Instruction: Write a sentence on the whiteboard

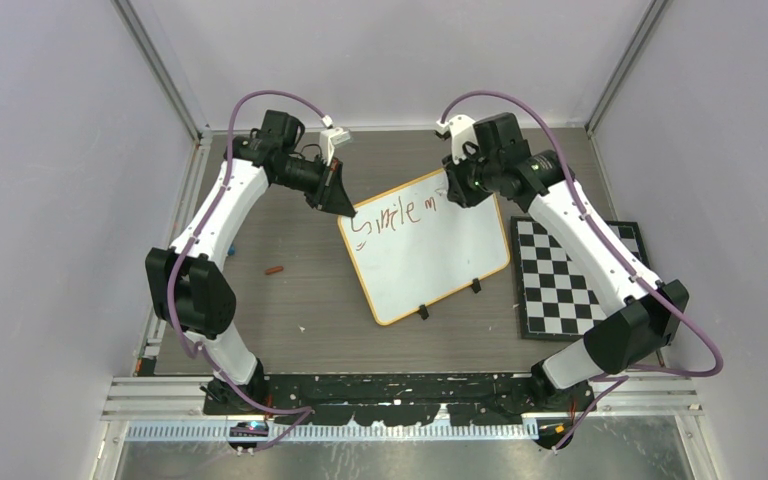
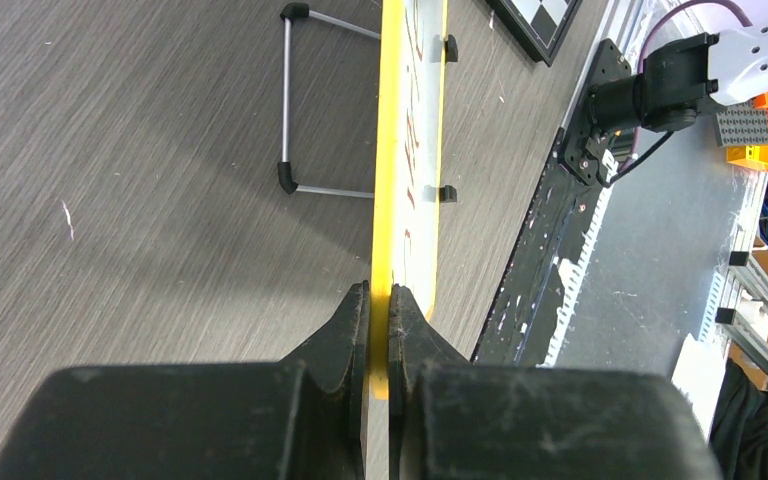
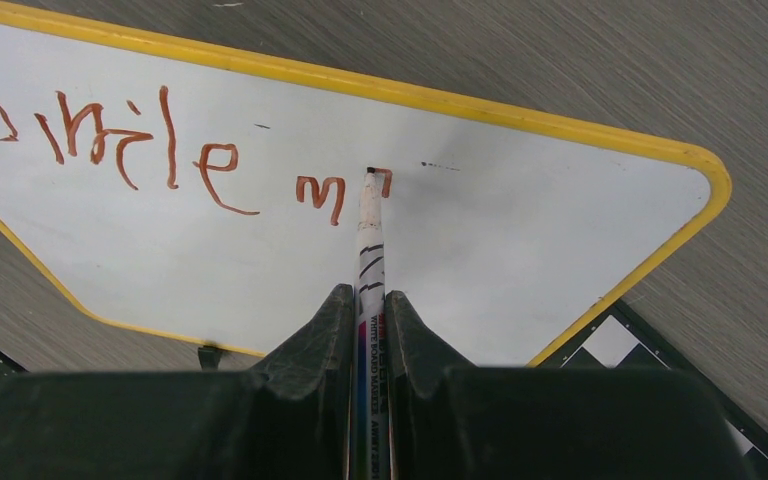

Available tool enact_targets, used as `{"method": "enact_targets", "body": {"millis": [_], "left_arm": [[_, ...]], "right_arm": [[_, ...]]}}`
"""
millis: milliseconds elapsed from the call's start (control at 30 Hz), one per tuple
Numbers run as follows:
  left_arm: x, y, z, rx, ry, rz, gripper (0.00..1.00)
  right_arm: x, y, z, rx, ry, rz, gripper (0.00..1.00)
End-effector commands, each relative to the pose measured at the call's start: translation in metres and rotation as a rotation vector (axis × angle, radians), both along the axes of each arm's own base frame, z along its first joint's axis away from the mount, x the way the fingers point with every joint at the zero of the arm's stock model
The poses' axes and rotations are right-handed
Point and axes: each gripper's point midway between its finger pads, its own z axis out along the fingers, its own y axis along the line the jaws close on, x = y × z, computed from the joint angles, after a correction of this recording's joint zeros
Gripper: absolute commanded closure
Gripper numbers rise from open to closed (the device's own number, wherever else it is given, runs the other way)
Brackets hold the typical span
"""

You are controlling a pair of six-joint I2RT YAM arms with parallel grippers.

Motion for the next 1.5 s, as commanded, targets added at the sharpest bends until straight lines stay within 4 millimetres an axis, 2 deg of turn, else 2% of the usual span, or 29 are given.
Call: {"method": "enact_targets", "body": {"millis": [0, 433, 633, 767, 1000, 1333, 1467], "left_arm": [[-0.003, 0.001, 0.004, 0.02, -0.05, -0.009, 1.0], [-0.003, 0.001, 0.002, 0.021, -0.046, -0.01, 1.0], [-0.002, 0.0, 0.003, 0.019, -0.045, -0.009, 1.0], [-0.002, 0.001, 0.004, 0.019, -0.044, -0.008, 1.0], [-0.002, 0.001, 0.004, 0.022, -0.049, -0.008, 1.0], [-0.002, 0.0, 0.003, 0.019, -0.045, -0.009, 1.0], [-0.002, 0.0, 0.002, 0.02, -0.042, -0.009, 1.0]], "right_arm": [[0.0, 0.01, 0.004, 0.027, -0.014, 0.029, 1.0], [-0.011, -0.008, -0.01, -0.04, -0.011, 0.008, 1.0], [0.002, -0.015, 0.007, -0.039, -0.06, -0.026, 1.0], [0.011, -0.013, 0.016, -0.023, -0.079, -0.035, 1.0], [0.015, -0.009, 0.019, -0.01, -0.083, -0.034, 1.0], [-0.003, -0.013, -0.008, -0.023, -0.01, -0.023, 1.0], [-0.008, -0.015, -0.012, -0.03, -0.001, -0.019, 1.0]]}}
